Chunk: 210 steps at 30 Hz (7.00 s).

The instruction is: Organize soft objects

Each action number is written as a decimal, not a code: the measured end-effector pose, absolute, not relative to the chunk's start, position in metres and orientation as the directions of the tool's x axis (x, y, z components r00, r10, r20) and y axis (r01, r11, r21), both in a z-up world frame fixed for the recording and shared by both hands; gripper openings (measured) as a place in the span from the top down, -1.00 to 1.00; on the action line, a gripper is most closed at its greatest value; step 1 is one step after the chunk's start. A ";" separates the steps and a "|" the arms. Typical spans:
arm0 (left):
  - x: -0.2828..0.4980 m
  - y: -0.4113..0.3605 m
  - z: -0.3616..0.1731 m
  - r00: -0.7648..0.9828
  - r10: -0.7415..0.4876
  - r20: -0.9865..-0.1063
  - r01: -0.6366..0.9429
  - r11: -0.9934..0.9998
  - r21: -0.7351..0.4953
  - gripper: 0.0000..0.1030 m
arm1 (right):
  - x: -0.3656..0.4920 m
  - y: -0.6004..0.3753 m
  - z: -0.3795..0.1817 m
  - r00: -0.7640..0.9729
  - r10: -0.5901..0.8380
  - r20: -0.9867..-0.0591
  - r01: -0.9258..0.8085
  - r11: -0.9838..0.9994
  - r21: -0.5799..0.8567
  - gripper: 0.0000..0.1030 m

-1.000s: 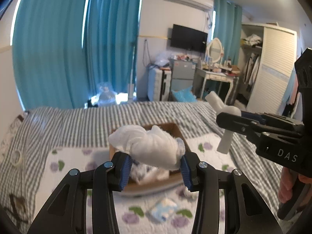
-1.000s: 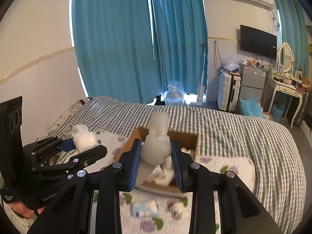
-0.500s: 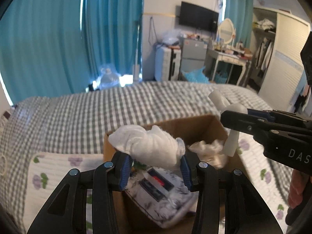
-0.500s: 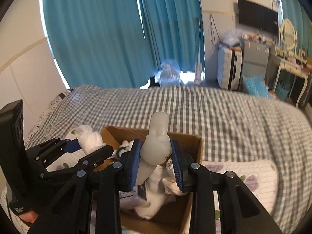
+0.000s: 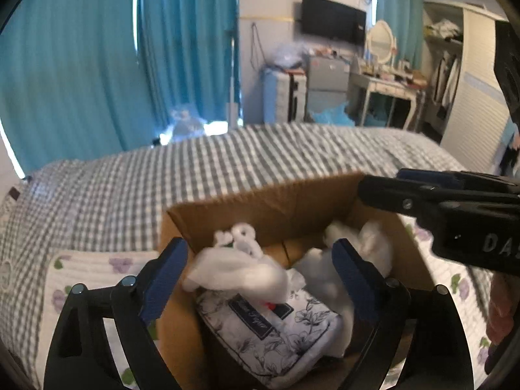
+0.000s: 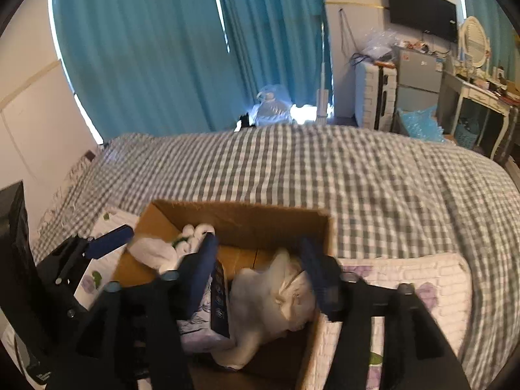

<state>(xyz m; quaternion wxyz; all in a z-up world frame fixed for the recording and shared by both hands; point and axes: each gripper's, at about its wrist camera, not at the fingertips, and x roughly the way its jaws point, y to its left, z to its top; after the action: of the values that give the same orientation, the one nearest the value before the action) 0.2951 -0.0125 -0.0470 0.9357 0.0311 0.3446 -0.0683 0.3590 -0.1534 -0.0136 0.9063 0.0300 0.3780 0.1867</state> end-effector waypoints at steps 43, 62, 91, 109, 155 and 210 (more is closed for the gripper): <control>0.114 -0.032 -0.051 0.709 -0.005 -0.706 -0.004 1.000 -0.011 -1.00 | 0.162 -0.246 0.009 0.678 0.270 -0.684 -0.316 0.947 0.061 -0.99; 0.157 -0.062 -0.170 0.517 -0.087 -0.852 0.120 0.992 -0.028 -1.00 | 0.240 -0.200 -0.157 0.426 0.324 -0.844 -0.382 0.911 0.157 -0.06; 0.124 -0.047 -0.104 0.597 -0.181 -0.782 0.240 0.970 -0.041 -0.49 | 0.204 -0.214 -0.081 0.559 0.315 -0.767 -0.361 0.925 0.117 0.43; 0.059 -0.036 0.044 0.811 -0.140 -0.568 0.190 0.981 0.029 -0.49 | 0.117 -0.208 0.072 0.735 0.336 -0.589 -0.407 0.913 0.012 0.43; 0.296 -0.024 -0.050 0.708 -0.143 -0.692 0.215 0.976 0.019 -0.51 | 0.379 -0.139 -0.027 0.621 0.373 -0.689 -0.360 0.917 0.172 -0.05; 0.001 0.006 0.082 0.982 0.081 -0.170 -0.084 0.996 -0.008 -1.00 | 0.052 -0.200 0.104 0.937 0.319 -0.144 -0.316 0.948 0.040 -1.00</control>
<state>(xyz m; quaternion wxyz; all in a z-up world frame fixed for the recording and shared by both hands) 0.0010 0.0063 0.0819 0.9955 -0.0073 0.0849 0.0415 0.0524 -0.1996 0.1040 0.9840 0.0081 0.0744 0.1614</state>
